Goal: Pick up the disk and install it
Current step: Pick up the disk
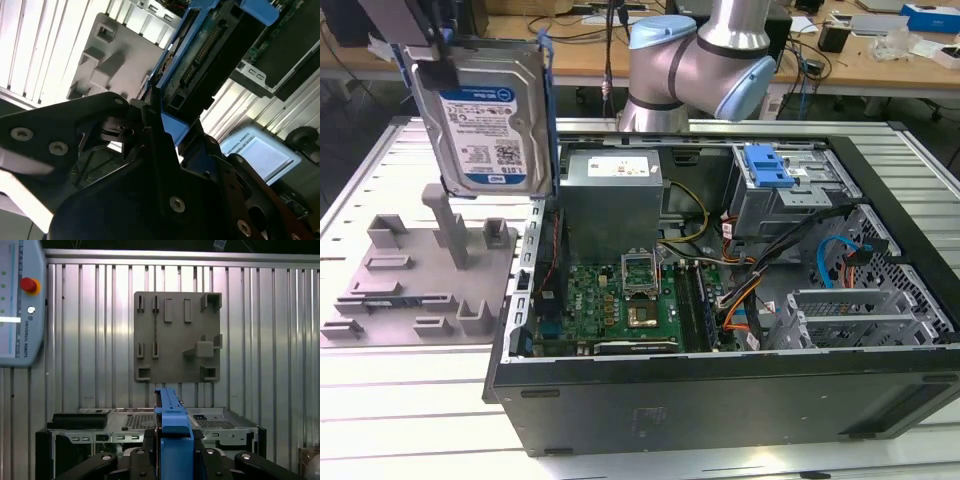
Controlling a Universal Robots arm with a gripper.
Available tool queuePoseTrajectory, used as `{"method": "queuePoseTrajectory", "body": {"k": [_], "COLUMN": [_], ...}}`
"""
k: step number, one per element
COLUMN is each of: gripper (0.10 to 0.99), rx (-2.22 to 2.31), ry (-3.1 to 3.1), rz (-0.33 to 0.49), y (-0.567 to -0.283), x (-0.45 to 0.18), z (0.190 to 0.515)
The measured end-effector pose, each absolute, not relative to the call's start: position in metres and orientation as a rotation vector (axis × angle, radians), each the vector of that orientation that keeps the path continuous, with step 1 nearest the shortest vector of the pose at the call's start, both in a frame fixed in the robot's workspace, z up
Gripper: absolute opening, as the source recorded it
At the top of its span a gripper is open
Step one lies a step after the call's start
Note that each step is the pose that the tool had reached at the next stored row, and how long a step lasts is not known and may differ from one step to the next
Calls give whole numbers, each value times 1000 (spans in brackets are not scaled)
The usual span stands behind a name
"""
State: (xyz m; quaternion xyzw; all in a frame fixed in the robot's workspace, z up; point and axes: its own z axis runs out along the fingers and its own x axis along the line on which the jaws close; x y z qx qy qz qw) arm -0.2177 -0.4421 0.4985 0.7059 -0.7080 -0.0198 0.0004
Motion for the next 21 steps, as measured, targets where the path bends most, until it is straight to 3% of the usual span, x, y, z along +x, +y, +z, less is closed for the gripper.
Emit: {"method": "queuePoseTrajectory", "body": {"k": [21], "gripper": [365], "rx": [2212], "ry": [-2219], "rz": [-66], "y": [-499], "x": [-86], "z": [498]}}
